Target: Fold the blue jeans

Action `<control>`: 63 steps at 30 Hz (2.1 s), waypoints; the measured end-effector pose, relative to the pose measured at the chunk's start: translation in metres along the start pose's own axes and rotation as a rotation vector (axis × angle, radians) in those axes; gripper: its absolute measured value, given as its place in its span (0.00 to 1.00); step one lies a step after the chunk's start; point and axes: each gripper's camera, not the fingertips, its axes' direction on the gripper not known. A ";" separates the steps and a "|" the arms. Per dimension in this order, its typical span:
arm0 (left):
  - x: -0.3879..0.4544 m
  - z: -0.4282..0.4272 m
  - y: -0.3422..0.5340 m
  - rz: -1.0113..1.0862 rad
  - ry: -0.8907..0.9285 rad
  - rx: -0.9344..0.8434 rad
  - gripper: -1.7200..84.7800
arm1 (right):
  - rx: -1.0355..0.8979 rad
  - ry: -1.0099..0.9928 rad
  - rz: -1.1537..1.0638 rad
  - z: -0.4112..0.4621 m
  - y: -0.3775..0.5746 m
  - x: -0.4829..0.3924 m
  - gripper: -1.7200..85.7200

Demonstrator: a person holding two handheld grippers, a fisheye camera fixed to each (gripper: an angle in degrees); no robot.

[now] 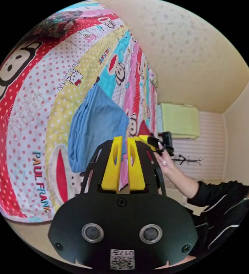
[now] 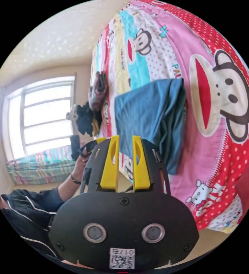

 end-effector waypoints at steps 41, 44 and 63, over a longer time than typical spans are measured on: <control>0.001 0.173 0.102 0.143 -0.655 -0.290 0.01 | -0.138 0.610 -0.149 0.056 0.115 0.068 0.05; -0.024 0.148 0.105 -0.003 -0.493 -0.196 0.02 | -0.143 0.509 -0.071 0.054 0.101 0.094 0.06; -0.075 0.039 0.139 -0.336 0.205 0.185 0.15 | 0.510 -0.488 0.466 -0.011 0.160 0.200 0.18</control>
